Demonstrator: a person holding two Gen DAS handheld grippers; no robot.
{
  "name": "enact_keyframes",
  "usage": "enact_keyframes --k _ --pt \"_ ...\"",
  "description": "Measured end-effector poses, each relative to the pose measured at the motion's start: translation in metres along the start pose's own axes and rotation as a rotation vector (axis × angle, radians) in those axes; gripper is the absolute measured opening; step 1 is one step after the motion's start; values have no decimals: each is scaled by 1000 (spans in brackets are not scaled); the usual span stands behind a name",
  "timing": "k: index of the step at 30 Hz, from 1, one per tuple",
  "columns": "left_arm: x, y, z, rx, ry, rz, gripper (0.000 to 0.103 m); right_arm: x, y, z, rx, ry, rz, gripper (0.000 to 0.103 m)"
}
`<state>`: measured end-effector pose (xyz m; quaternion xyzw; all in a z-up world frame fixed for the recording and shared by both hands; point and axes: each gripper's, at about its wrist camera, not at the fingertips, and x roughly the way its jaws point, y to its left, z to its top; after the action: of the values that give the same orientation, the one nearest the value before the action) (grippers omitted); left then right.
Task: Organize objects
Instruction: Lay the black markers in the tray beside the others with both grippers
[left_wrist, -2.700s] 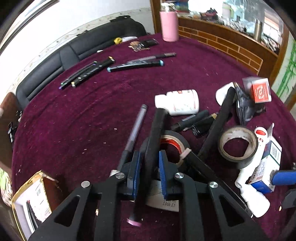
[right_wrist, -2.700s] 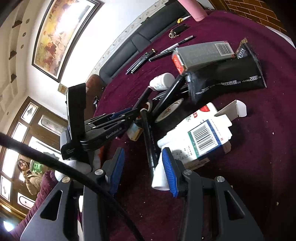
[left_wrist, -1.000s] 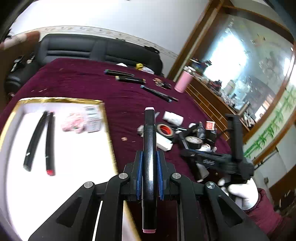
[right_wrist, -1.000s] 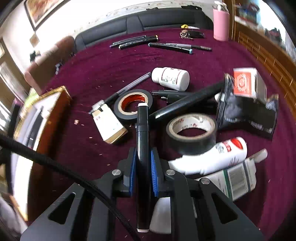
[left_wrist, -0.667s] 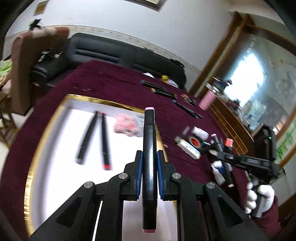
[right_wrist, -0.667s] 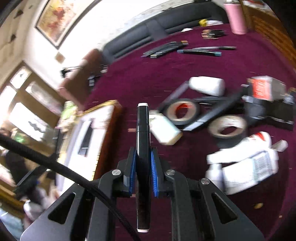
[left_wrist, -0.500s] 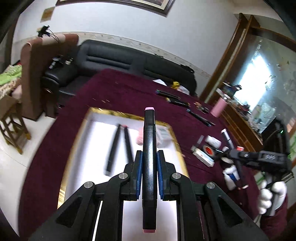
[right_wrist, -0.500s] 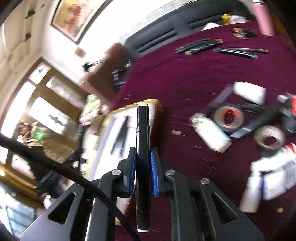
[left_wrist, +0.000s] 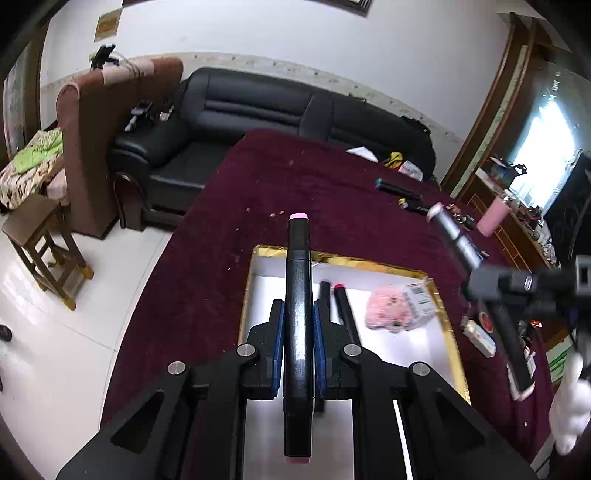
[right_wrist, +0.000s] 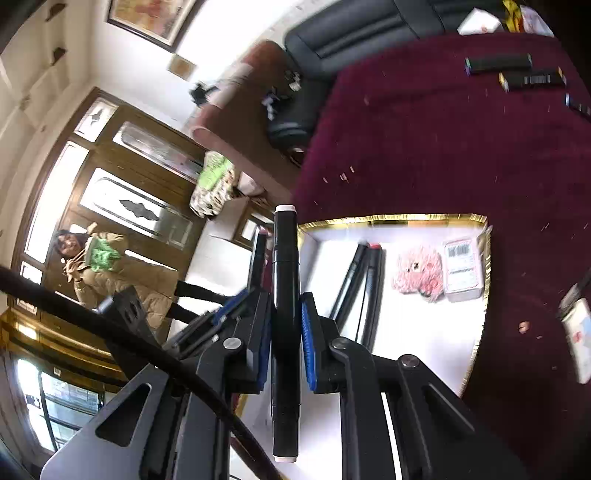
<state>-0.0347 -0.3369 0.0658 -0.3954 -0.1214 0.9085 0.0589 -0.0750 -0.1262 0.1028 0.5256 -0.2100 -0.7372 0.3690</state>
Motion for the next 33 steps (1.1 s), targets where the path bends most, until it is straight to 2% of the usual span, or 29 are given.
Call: enact_keyframes --k 7,10,18,24,27,31,33 --pt "39 16 -2 -15 83 -1 12 48 -27 0 49 63 -84 13" --pt "41 17 -2 -13 102 -12 12 58 -33 0 52 80 -116 13" --pt "57 11 0 33 185 57 12 66 -58 -5 91 77 -190 13" --pt "59 4 1 39 189 80 12 66 -65 -5 110 56 -208 15" --pt "60 1 2 42 190 78 18 66 -68 -6 113 46 -228 17" --pt "58 -1 2 20 187 53 34 63 -66 -7 100 35 -240 27" --pt "51 -2 2 3 178 42 34 61 -62 -6 70 28 -244 28"
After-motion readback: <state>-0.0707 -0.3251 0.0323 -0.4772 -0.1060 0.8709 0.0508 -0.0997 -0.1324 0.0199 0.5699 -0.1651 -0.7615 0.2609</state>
